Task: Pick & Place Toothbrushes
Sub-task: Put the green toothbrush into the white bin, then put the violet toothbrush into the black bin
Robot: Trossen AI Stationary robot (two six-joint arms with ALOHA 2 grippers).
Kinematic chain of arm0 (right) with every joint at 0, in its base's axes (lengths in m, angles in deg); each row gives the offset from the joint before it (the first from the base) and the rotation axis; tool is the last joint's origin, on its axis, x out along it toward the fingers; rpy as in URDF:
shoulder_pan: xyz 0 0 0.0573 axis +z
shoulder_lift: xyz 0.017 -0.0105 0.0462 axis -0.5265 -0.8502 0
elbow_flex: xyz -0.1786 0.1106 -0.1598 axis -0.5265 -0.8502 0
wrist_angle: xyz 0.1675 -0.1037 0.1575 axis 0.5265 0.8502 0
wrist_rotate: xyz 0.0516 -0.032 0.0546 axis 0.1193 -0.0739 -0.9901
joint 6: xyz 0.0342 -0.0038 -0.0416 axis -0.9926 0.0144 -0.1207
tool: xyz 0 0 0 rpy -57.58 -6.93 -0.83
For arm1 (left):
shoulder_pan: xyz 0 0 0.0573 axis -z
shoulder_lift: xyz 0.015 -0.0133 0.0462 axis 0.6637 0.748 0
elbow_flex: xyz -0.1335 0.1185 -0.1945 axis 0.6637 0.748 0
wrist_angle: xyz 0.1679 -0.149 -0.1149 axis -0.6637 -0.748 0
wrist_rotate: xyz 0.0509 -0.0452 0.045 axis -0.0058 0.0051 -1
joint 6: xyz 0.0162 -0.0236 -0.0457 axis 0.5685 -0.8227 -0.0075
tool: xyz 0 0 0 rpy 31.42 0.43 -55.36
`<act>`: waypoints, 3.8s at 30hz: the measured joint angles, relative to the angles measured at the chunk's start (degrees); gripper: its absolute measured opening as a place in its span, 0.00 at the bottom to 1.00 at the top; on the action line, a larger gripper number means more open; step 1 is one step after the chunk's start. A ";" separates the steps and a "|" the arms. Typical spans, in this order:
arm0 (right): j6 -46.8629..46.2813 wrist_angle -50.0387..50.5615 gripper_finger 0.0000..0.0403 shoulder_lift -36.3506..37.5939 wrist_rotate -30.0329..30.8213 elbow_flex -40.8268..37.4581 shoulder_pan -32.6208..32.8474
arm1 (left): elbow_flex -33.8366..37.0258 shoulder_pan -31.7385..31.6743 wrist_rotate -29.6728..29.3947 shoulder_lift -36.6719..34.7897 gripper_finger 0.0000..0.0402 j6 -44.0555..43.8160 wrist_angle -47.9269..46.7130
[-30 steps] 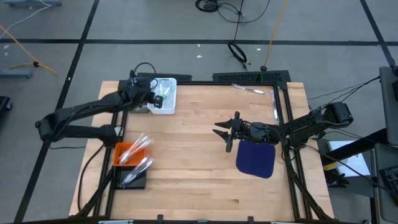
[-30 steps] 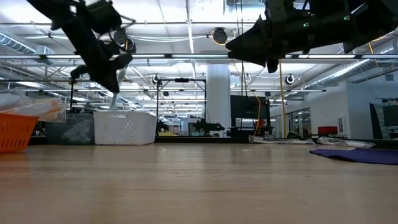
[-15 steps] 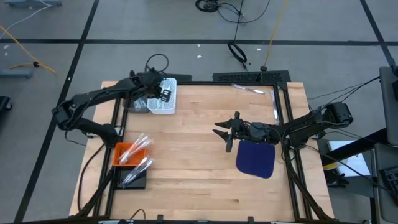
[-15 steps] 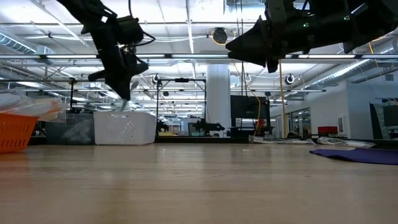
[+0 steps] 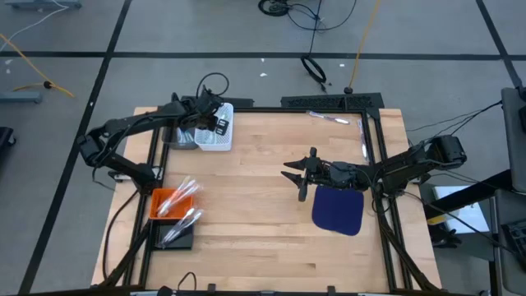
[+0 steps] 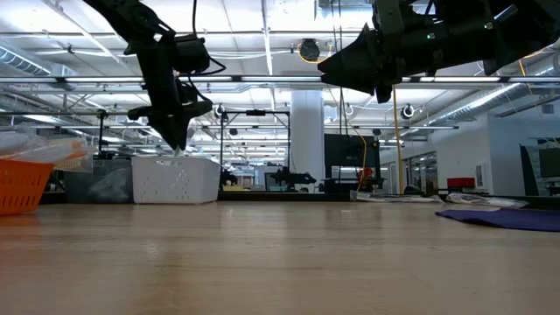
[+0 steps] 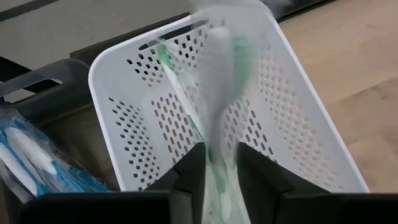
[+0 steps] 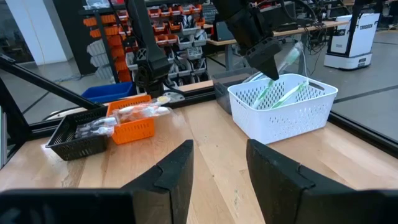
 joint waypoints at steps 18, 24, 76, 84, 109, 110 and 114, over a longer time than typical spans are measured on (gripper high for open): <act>-3.09 6.32 0.35 0.02 1.70 -0.02 -4.15 | 0.02 2.06 8.25 -3.02 0.52 6.55 1.44; -5.82 14.11 0.35 0.03 1.49 -0.02 -10.86 | 0.02 8.93 12.50 -4.93 0.49 6.66 4.01; 14.44 50.54 0.35 -5.90 -7.61 9.59 -61.35 | 0.07 36.55 -0.38 -4.75 0.49 4.04 20.28; 18.75 52.65 0.35 -13.16 -7.83 15.32 -62.81 | 0.09 36.59 -0.37 -4.19 0.49 3.91 20.63; 14.46 60.31 0.00 -16.68 -11.46 18.59 -64.99 | 0.09 36.57 -0.42 -2.17 0.49 5.42 20.90; 13.76 61.03 0.00 -15.82 -12.85 18.57 -64.77 | 0.09 36.54 -0.42 -2.19 0.49 5.44 20.92; 11.95 63.63 0.00 -11.55 -15.77 18.36 -63.51 | 0.09 36.54 -0.44 -2.19 0.49 5.46 20.94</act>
